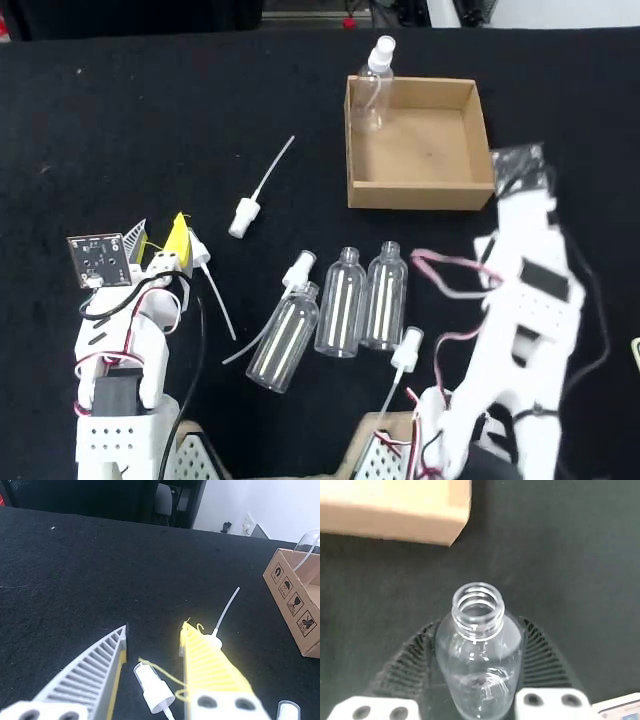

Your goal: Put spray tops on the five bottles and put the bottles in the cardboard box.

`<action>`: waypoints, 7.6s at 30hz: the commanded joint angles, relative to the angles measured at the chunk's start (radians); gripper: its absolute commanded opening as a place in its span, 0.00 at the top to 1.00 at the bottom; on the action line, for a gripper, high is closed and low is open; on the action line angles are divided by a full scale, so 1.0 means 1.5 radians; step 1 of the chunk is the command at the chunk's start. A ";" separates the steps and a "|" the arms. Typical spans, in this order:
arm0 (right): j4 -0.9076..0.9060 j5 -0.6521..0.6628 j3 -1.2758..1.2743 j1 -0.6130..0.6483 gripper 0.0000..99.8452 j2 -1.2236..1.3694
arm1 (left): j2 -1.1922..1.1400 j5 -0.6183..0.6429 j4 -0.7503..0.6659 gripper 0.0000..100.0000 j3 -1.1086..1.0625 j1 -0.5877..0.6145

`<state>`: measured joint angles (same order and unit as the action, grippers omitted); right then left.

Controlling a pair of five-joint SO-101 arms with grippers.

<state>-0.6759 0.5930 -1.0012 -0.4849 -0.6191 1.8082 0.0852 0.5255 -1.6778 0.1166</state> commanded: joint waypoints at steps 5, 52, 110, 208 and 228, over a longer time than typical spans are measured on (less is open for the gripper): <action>0.122 -0.109 -0.072 -0.049 0.88 -0.047 | 0.000 -0.004 -0.011 0.83 -0.015 0.003; 0.388 -0.327 -0.226 -0.057 0.67 -0.050 | 0.000 -0.005 -0.011 0.83 -0.015 0.002; 0.024 -0.282 -0.271 -0.052 0.67 -0.520 | 0.000 -0.005 -0.010 0.83 -0.015 0.002; -0.169 -0.278 0.121 0.702 0.83 -0.248 | -0.296 0.076 0.057 0.83 0.228 0.118; -0.154 -0.284 0.086 0.698 0.83 -0.248 | -1.034 0.161 0.263 0.74 0.735 0.022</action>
<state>-0.9413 0.1634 -0.8769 0.5524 -0.9950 0.3736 0.2800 0.9106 -0.7066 0.1688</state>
